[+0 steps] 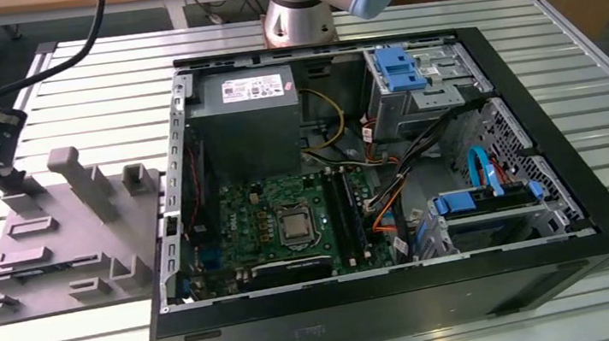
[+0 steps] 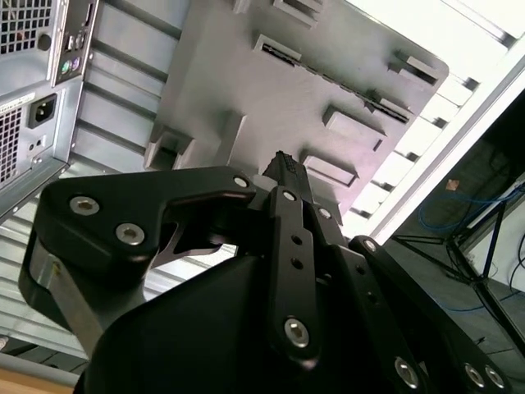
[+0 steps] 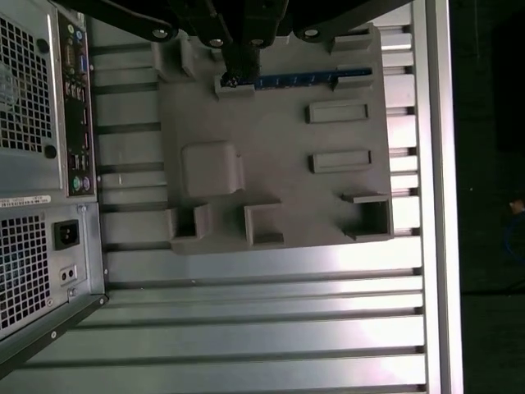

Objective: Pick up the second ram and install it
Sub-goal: 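Reach for the second ram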

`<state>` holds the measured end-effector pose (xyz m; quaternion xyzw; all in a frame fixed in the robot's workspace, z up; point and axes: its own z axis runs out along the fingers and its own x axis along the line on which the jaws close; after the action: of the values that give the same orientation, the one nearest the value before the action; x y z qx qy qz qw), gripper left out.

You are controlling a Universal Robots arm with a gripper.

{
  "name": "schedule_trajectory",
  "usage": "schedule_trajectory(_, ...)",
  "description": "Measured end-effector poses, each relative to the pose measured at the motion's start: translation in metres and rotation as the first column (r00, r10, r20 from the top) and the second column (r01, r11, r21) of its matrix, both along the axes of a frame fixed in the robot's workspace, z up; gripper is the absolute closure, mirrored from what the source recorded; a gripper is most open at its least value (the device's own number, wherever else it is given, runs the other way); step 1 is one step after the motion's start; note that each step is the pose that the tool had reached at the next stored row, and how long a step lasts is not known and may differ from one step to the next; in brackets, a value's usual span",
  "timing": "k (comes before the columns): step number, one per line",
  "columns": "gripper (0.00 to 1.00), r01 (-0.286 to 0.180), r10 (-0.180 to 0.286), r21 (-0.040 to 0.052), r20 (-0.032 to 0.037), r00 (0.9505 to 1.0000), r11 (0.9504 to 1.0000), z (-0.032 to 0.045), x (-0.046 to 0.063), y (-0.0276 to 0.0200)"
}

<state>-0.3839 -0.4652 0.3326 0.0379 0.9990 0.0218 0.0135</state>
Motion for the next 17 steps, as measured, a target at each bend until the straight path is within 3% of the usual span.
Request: schedule_trajectory(17, 0.89, 0.0, 0.0, -0.0001, -0.0001, 1.0, 1.0, -0.0306, -0.012, -0.008)
